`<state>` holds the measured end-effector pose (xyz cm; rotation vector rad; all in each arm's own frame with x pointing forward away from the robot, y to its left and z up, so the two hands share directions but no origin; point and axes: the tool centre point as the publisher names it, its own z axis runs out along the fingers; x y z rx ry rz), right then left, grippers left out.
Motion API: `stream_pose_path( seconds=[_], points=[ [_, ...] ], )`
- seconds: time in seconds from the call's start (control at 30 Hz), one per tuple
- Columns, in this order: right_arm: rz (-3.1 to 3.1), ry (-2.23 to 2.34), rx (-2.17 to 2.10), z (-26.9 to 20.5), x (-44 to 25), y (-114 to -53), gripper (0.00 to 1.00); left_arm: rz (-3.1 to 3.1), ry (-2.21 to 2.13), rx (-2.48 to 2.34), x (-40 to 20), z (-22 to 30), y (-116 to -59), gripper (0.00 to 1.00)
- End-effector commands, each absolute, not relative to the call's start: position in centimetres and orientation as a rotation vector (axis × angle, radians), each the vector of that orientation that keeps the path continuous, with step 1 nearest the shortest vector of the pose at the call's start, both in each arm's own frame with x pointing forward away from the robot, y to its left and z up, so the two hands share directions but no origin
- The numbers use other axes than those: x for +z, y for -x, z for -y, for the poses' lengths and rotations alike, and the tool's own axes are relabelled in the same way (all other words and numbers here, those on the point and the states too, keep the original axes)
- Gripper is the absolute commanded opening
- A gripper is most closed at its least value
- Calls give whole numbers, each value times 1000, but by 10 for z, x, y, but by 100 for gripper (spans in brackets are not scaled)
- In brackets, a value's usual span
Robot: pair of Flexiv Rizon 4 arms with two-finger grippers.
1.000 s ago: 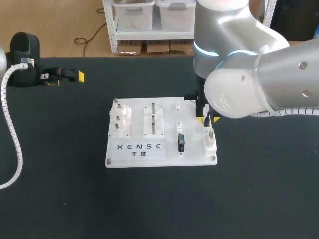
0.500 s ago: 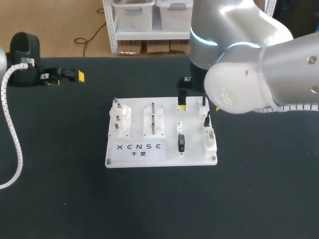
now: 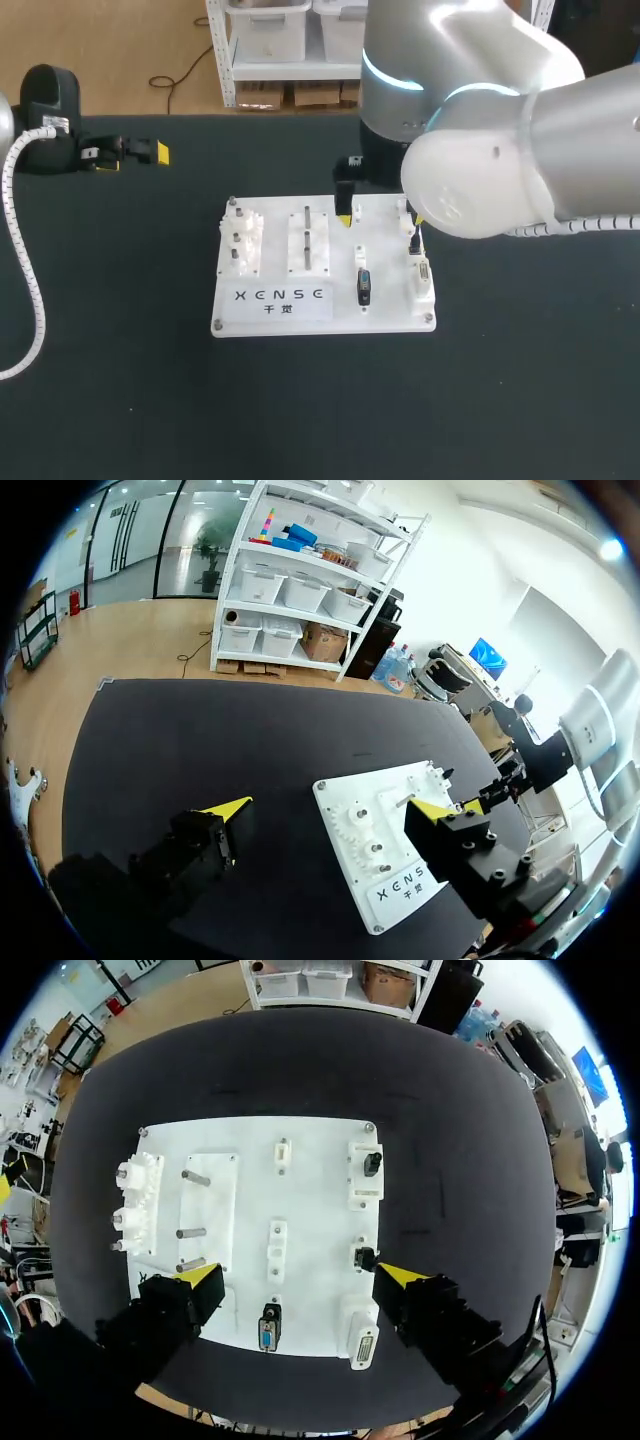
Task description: Insert the USB connector, Ethernet cable, and multi-pin plug into their matching sockets one by one.
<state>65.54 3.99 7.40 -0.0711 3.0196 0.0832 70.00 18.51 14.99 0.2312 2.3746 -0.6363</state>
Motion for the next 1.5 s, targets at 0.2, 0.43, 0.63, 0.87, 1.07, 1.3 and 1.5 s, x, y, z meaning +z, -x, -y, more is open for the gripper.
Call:
stream_pose_path(
  seconds=[0.2, 0.43, 0.63, 0.87, 1.07, 1.3, 1.5],
  points=[
    [-3005, 66, 90, -35, 75, -651, 100, -2374, -231, -636, 150, -185, -700, 100],
    [-3005, 66, 90, -35, 75, -651, 100, -2374, -231, -636, 150, -185, -700, 100],
    [-3005, 87, 91, -39, 74, -644, 100, -2374, -231, -636, 150, -185, -700, 100],
    [-3019, 124, 72, -48, 67, -633, 100, -2374, -231, -636, 150, -185, -700, 100],
    [-3038, 150, 62, -51, 60, -621, 100, -2374, -231, -636, 150, -185, -700, 100],
    [-3063, 183, 37, -54, 48, -605, 100, -2374, -231, -636, 150, -185, -700, 100],
    [-3080, 205, 14, -56, 37, -595, 100, -2374, -231, -636, 150, -185, -700, 100]
  ],
)
